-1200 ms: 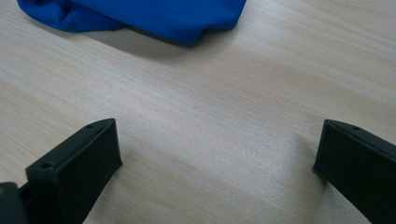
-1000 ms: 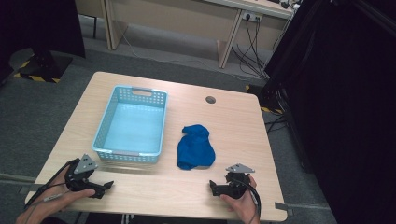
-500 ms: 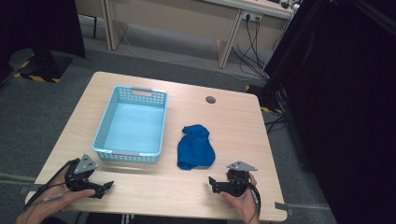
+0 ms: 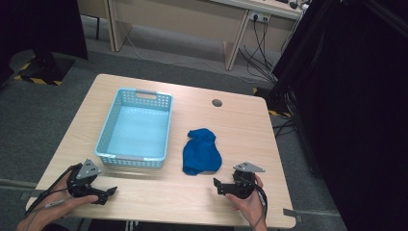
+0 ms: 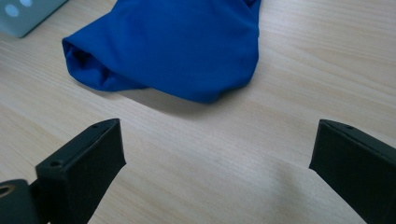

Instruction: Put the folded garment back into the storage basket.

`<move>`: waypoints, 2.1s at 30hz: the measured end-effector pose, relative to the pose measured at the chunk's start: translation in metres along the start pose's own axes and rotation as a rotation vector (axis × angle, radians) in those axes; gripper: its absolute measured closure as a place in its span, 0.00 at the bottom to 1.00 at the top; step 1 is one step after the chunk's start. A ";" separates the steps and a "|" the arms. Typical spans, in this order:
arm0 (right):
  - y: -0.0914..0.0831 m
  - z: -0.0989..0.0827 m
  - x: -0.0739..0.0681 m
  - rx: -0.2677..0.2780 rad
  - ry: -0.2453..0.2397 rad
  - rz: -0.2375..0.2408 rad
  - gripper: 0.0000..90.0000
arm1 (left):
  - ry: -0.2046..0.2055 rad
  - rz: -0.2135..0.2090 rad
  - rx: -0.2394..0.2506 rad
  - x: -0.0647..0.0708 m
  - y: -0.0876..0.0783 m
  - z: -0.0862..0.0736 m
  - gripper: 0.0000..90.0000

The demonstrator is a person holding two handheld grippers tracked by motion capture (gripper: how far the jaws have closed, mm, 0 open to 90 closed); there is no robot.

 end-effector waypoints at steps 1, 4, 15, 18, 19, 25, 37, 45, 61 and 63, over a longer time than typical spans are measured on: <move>0.000 0.001 -0.001 0.000 0.002 0.002 0.04 | 0.000 0.000 0.000 0.000 0.000 0.000 0.00; 0.002 0.006 -0.004 0.005 -0.004 0.010 0.04 | 0.000 0.000 0.000 0.000 0.000 0.000 0.00; 0.004 0.015 -0.007 0.015 -0.009 0.022 0.04 | -0.002 -0.001 0.000 0.000 0.000 0.000 0.00; 0.004 0.017 -0.007 0.016 -0.009 0.022 0.04 | -0.002 0.000 0.000 0.000 0.000 0.000 0.00; 0.005 0.017 -0.007 0.016 -0.010 0.024 0.04 | 0.000 0.001 -0.001 0.000 0.000 0.000 0.00; 0.006 0.024 -0.008 0.025 0.000 0.032 0.04 | -0.003 0.000 0.000 0.000 0.000 0.000 0.00; 0.013 0.039 -0.008 0.030 0.009 0.054 0.04 | -0.002 0.000 0.000 0.000 0.000 0.000 0.00; 0.015 0.046 -0.009 0.039 0.015 0.060 0.04 | 0.000 0.001 -0.001 0.000 0.000 0.000 0.00; 0.019 0.052 -0.008 0.041 0.026 0.069 0.04 | 0.000 0.001 -0.001 0.000 0.000 0.000 0.00; 0.019 0.053 -0.009 0.041 0.022 0.070 0.04 | 0.000 0.001 -0.001 0.000 0.000 0.000 0.00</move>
Point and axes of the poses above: each handheld gripper's, and its own axes: y roughly forward along the jaws, z roughly out of its top, x roughly to its right, the point moved 2 cm from there along y, roughly forward along the jaws, and after that the axes turned 1 degree about y, right-handed, at the moved point
